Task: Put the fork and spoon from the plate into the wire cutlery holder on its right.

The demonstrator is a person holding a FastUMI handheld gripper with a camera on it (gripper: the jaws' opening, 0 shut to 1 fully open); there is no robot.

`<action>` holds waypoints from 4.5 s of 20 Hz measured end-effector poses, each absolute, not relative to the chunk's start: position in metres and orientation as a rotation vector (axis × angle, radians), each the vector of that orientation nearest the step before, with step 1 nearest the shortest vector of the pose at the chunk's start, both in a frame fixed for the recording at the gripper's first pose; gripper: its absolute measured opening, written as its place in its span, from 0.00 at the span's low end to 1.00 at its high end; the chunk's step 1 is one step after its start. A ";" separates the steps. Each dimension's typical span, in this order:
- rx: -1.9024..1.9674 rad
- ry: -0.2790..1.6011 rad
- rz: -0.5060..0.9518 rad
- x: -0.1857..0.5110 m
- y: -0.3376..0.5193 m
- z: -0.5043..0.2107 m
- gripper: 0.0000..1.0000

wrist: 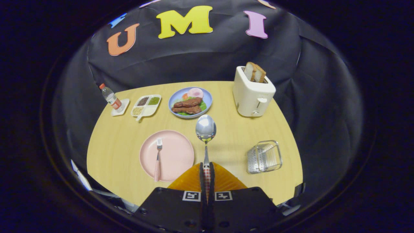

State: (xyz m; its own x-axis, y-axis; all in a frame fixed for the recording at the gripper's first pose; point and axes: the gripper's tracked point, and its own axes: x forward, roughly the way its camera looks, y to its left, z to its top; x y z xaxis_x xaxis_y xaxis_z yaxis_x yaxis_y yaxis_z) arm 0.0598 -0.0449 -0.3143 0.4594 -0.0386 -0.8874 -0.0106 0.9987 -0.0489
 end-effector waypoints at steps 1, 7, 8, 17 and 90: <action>-0.050 1.114 -0.019 0.055 -0.059 -0.309 0.01; -0.084 1.247 -0.099 0.029 -0.154 -0.297 0.01; -0.067 1.298 -0.119 0.022 -0.165 -0.300 0.01; -0.025 1.568 -0.014 0.029 -0.191 -0.336 0.01; -0.071 1.083 0.099 0.064 0.140 -0.512 0.29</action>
State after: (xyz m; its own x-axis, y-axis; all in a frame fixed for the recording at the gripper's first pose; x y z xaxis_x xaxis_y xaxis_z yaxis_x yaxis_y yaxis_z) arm 0.0642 0.1397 -0.5122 0.4645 0.0458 -0.8844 -0.1157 0.9932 -0.0094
